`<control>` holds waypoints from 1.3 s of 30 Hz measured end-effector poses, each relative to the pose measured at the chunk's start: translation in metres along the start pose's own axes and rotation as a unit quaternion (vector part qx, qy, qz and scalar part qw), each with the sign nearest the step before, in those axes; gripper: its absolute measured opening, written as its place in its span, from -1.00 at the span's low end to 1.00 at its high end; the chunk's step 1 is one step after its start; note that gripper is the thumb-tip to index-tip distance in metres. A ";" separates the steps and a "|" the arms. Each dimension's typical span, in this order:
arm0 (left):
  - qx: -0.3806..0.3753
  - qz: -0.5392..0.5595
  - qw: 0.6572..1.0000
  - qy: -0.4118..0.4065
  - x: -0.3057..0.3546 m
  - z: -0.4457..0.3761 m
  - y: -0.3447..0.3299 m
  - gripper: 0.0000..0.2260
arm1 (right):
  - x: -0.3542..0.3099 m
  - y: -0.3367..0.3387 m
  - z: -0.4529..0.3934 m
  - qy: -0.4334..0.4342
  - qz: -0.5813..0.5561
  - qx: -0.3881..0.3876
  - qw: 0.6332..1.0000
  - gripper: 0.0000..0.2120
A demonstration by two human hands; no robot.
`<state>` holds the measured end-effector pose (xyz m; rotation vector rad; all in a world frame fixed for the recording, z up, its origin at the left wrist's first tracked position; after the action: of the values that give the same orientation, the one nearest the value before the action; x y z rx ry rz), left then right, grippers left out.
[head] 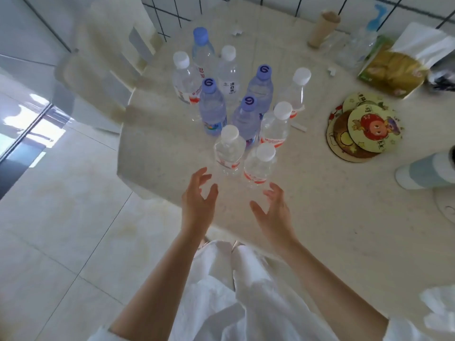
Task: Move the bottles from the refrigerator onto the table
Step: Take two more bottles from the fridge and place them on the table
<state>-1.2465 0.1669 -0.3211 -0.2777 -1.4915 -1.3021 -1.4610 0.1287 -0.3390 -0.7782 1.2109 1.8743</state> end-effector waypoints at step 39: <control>0.328 0.006 0.924 0.195 -0.364 0.242 0.537 -0.87 | -0.209 -0.519 0.350 0.303 0.186 -0.417 0.837 -0.61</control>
<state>-0.8419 0.7263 -0.2683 0.3888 -1.4768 -0.7242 -0.9430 0.5329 -0.2838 -1.8241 0.8730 2.6339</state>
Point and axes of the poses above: each hand's wrist, its own z-axis away from the middle knuckle, its own y-axis out of the back of the hand, x = y × z, the point moved 10 cm from there along -z, towards the middle knuckle, and after that the axes turned 5 degrees about -z, right-handed, at the moved point
